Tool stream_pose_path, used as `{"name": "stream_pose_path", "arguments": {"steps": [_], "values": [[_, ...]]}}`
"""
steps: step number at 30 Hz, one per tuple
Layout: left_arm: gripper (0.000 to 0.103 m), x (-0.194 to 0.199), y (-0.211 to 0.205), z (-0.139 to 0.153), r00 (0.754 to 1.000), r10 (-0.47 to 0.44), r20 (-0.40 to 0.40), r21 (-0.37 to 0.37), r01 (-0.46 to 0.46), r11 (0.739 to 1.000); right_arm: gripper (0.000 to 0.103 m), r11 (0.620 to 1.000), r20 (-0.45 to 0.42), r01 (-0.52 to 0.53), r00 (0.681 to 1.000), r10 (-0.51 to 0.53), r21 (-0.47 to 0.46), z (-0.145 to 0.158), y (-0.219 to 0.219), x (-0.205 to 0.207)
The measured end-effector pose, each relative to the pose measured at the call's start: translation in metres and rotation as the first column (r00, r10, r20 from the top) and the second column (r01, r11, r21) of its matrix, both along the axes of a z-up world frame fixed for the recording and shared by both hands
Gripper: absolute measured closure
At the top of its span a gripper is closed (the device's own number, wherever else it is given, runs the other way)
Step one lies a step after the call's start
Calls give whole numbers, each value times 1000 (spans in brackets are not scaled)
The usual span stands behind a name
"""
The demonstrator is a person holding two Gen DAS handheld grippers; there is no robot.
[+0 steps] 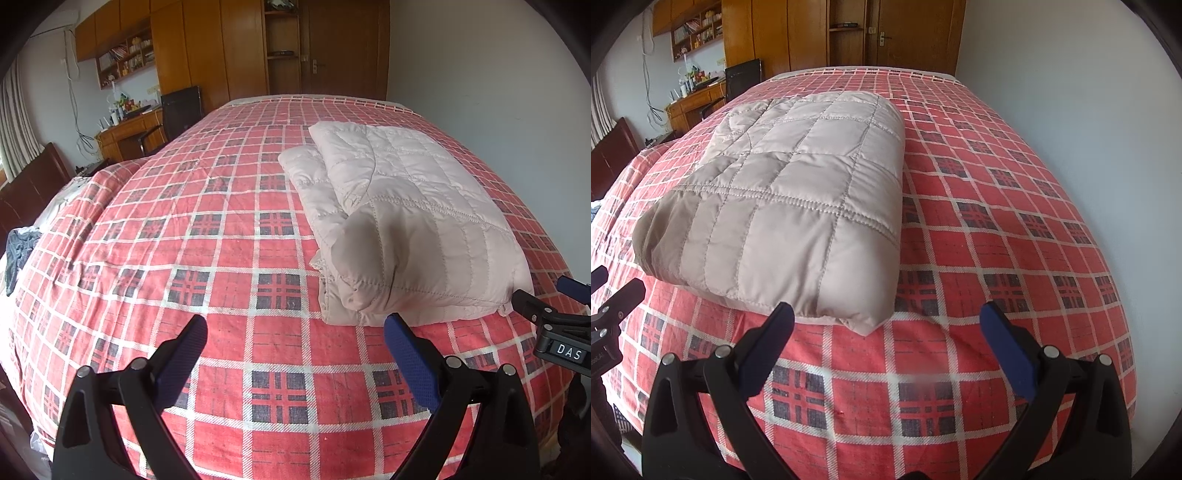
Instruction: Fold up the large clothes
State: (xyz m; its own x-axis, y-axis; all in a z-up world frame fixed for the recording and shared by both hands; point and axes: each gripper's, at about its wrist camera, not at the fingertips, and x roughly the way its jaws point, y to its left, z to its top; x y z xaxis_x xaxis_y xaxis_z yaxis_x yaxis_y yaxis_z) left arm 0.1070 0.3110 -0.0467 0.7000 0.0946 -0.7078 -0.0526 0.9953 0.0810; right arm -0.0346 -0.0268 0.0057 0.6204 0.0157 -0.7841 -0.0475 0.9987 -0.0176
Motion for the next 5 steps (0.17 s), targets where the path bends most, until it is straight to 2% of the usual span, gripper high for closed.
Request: {"name": "stream_pose_path", "arguments": {"steps": [5], "values": [[7,0,1,0,1000,-1,-1,0,1,1000,3,1000,7,0,1000,0,-22,0,2,-1]]}}
